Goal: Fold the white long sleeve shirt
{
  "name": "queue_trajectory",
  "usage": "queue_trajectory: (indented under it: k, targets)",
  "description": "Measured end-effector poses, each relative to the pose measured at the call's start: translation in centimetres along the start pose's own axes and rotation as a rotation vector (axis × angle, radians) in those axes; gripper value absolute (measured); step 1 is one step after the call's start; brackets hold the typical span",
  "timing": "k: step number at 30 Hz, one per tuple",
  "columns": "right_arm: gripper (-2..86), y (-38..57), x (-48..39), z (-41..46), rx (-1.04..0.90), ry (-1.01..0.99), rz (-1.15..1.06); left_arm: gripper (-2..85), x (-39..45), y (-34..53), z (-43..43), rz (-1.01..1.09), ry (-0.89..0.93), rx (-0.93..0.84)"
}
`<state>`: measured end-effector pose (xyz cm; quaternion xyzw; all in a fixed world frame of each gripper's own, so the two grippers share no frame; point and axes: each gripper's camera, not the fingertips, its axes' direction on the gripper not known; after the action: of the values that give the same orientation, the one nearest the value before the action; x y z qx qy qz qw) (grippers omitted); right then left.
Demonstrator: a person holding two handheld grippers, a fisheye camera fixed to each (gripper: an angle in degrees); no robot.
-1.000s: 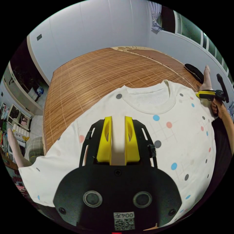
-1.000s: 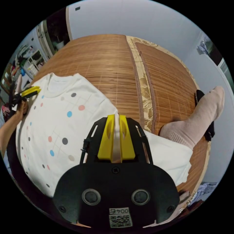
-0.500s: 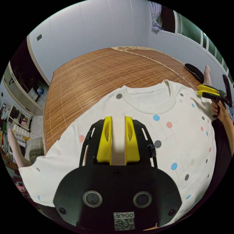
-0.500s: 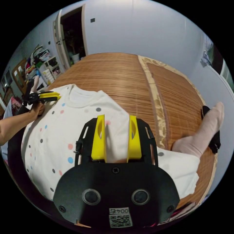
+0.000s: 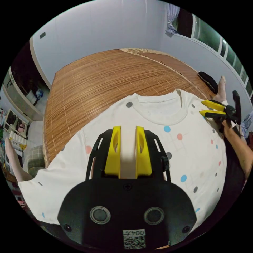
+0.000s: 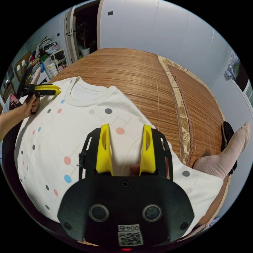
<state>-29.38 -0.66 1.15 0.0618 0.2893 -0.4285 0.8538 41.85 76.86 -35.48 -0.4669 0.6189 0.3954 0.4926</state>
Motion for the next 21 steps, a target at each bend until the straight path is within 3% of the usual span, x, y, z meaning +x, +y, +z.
queue_trajectory:
  k: [3, 7, 11, 16, 19, 21]
  targets:
    - [17.6, 0.1, 0.0, 0.1, 0.002, -0.004, 0.001, 8.3, -2.1, 1.0, -4.6, 0.047, -0.05, 0.108]
    - [17.6, 0.2, 0.2, 0.2, -0.002, -0.013, 0.004, 7.6, -6.9, 2.8, -6.2, 0.02, -0.212, 0.022]
    - [17.5, 0.3, 0.3, 0.4, -0.003, -0.019, 0.006, 8.3, -10.7, 4.1, -6.0, -0.09, -0.151, 0.001]
    - [17.5, 0.4, 0.4, 0.6, -0.003, -0.02, 0.007, 10.6, -9.5, 2.4, -3.9, -0.038, -0.145, -0.041]
    - [17.5, 0.4, 0.4, 0.7, -0.003, -0.02, 0.007, 8.5, -8.7, 1.8, -2.1, -0.018, -0.186, -0.105]
    - [17.5, 0.4, 0.4, 0.9, -0.003, -0.019, 0.007, 5.2, -8.0, 2.4, -1.9, -0.039, -0.154, -0.056]
